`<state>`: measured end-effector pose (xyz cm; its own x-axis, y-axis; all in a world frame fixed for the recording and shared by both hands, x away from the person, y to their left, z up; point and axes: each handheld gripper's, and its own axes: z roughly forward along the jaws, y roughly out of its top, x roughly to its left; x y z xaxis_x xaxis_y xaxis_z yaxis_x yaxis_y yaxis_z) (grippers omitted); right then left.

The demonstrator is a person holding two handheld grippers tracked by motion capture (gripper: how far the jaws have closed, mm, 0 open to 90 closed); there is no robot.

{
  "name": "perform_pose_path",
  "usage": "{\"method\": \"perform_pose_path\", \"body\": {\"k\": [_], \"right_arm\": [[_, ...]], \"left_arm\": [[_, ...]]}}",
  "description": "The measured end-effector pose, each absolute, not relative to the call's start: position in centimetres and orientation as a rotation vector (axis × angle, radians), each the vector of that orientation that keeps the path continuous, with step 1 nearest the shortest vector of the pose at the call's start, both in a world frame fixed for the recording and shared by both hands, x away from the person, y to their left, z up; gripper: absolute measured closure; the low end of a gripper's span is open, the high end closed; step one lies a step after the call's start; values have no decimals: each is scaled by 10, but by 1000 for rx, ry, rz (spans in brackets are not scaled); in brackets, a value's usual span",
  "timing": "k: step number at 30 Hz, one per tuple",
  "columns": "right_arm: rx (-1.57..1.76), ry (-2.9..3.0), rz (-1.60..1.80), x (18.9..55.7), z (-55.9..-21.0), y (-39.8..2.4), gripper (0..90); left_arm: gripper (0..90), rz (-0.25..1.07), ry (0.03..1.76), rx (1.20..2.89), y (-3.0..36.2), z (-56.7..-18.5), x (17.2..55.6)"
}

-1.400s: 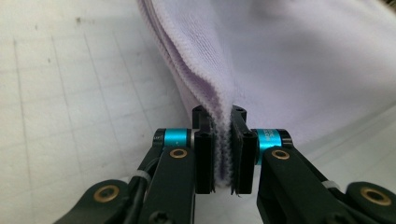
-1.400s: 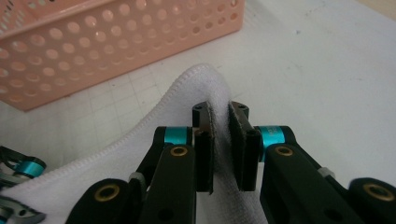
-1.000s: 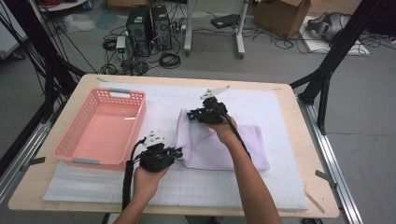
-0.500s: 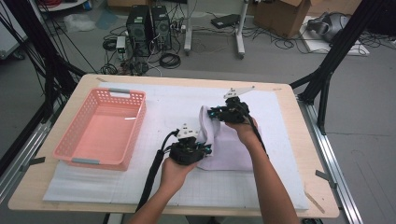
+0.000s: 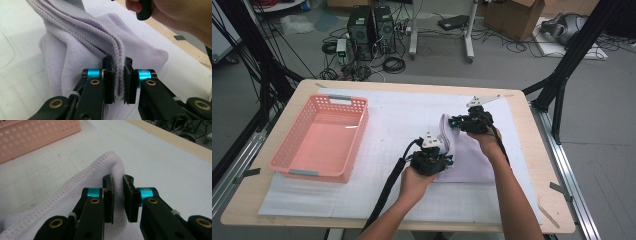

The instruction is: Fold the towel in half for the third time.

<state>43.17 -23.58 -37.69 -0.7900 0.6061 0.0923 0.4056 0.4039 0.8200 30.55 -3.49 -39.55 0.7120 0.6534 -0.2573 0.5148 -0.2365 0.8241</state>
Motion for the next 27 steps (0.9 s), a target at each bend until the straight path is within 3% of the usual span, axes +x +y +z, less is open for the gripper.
{"method": "perform_pose_path", "body": {"k": [7, 13, 17, 27], "right_arm": [[925, 2447, 1311, 432, -383, -249, 803], [914, 2449, 1310, 430, -386, -259, 804], [914, 2448, 1311, 430, -386, -261, 804], [907, 2439, 1274, 427, -387, -271, 806]], "left_arm": [[783, 145, 890, 1869, -44, -403, 309], [471, 186, 863, 1800, -30, -395, 305], [424, 220, 863, 1758, -5, -389, 303], [408, 269, 935, 1689, 56, -395, 302]]}}
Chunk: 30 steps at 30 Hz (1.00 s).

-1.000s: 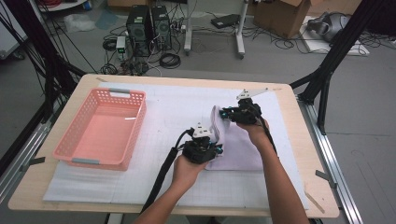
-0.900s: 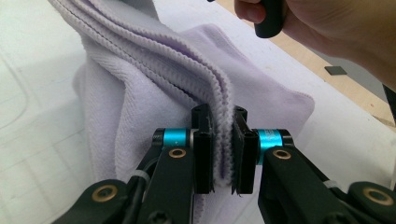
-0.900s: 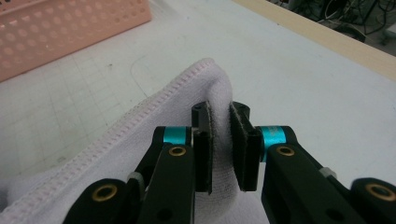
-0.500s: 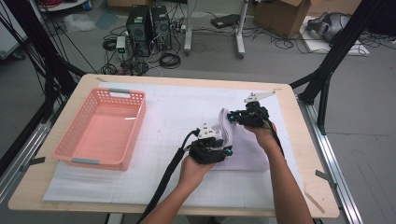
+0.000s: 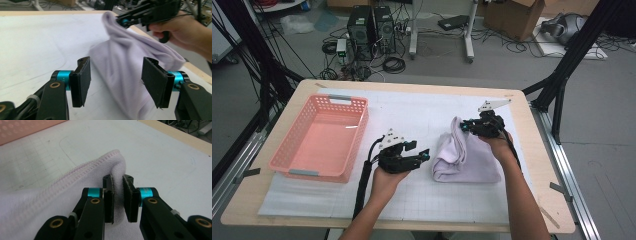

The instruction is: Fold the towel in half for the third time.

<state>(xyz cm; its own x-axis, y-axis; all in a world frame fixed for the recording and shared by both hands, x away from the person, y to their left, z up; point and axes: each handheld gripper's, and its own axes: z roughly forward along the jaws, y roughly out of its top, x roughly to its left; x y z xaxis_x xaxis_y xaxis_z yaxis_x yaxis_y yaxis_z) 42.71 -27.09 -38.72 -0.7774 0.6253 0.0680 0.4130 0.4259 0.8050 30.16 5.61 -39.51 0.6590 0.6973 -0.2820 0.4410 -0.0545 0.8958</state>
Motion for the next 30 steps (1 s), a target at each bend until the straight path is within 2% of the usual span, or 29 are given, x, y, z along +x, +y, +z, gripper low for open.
{"method": "perform_pose_path", "body": {"k": [13, 16, 20, 25, 30], "right_arm": [[990, 2417, 1171, 417, -396, -296, 794], [1010, 2401, 1139, 412, -398, -303, 759], [1105, 2341, 1138, 403, -398, -314, 634], [1204, 2273, 1118, 384, -393, -332, 578], [1215, 2238, 1121, 360, -390, -343, 570]], "left_arm": [[362, 347, 950, 1722, 97, -420, 298], [358, 357, 956, 1720, 103, -422, 297], [357, 361, 957, 1725, 108, -425, 296], [355, 368, 956, 1723, 113, -427, 297], [352, 381, 940, 1720, 115, -428, 297]]}}
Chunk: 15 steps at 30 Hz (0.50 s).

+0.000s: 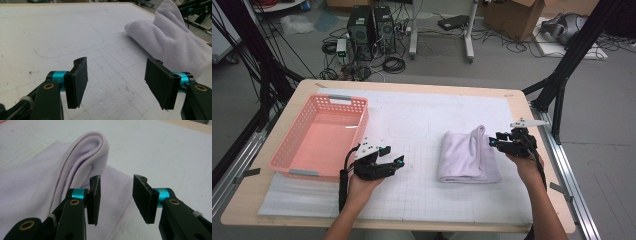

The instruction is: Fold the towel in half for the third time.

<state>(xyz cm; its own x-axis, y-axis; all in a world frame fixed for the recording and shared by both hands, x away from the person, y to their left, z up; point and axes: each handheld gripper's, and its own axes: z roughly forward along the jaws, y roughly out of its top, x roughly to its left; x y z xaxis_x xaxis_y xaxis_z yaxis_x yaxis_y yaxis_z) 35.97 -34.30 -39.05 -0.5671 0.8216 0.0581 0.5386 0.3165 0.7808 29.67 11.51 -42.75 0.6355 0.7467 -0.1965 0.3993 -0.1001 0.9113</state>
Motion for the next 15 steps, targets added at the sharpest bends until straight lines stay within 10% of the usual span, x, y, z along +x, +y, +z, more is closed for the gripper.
{"method": "perform_pose_path", "body": {"k": [15], "right_arm": [[1240, 2333, 1277, 315, -425, -312, 412]], "left_arm": [[350, 386, 923, 1722, 116, -429, 297]]}}
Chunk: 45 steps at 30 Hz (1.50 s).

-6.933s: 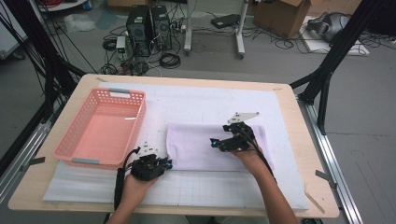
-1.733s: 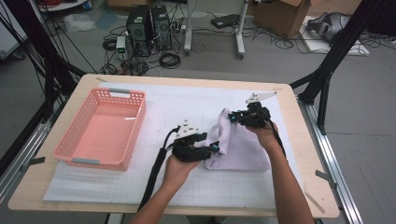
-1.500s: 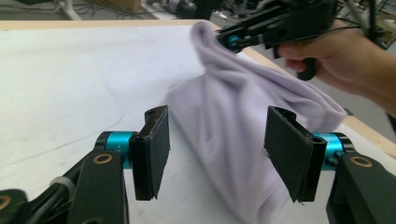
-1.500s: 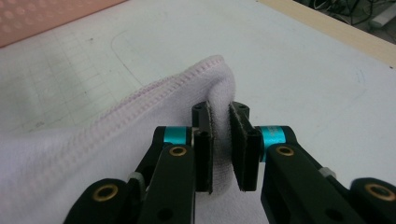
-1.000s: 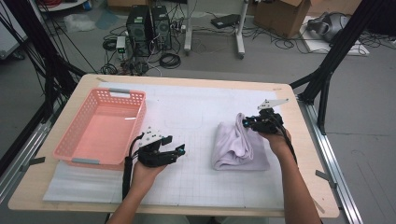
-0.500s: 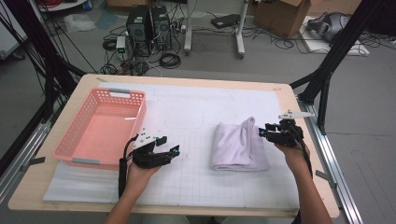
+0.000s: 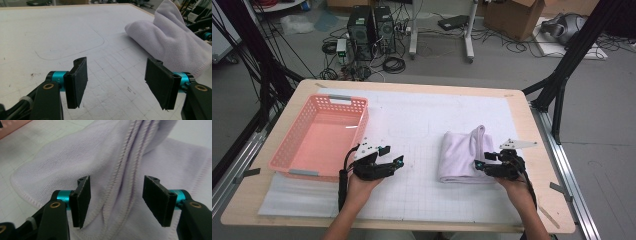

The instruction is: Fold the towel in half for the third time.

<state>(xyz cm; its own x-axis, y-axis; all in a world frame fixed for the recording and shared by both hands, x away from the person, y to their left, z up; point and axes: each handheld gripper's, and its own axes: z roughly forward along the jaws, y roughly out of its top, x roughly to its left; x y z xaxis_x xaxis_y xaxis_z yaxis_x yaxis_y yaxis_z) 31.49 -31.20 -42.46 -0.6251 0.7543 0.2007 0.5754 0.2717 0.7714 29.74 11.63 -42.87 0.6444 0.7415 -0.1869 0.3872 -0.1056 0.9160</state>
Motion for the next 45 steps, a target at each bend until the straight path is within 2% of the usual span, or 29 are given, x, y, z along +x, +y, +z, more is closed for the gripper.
{"method": "perform_pose_path", "body": {"k": [2, 4, 5, 6, 11, 16, 17, 19, 23, 32, 36, 45], "right_arm": [[1246, 2362, 1272, 316, -428, -310, 525], [1238, 2376, 1279, 315, -428, -311, 739], [1241, 2370, 1292, 313, -427, -313, 790], [1231, 2353, 1298, 311, -424, -315, 802], [1292, 2280, 1252, 303, -410, -328, 809], [1447, 2282, 1054, 297, -399, -341, 786], [1486, 2303, 1018, 299, -400, -343, 759], [1493, 2293, 987, 299, -400, -345, 629], [1401, 2186, 1069, 303, -388, -345, 507], [1169, 2230, 1128, 346, -377, -295, 539], [1167, 2325, 1065, 366, -392, -274, 624], [1166, 2374, 1012, 392, -417, -246, 622]], "left_arm": [[351, 381, 923, 1722, 116, -429, 297], [351, 378, 920, 1726, 115, -430, 297], [351, 376, 919, 1729, 114, -430, 297], [351, 373, 918, 1729, 114, -431, 297], [352, 372, 918, 1728, 114, -431, 297], [352, 371, 920, 1726, 114, -431, 297], [352, 368, 919, 1727, 113, -431, 297], [351, 369, 919, 1728, 113, -432, 297], [351, 370, 922, 1728, 113, -432, 297], [351, 366, 922, 1728, 113, -432, 297], [351, 367, 922, 1728, 113, -432, 296], [350, 370, 922, 1726, 114, -431, 296]]}}
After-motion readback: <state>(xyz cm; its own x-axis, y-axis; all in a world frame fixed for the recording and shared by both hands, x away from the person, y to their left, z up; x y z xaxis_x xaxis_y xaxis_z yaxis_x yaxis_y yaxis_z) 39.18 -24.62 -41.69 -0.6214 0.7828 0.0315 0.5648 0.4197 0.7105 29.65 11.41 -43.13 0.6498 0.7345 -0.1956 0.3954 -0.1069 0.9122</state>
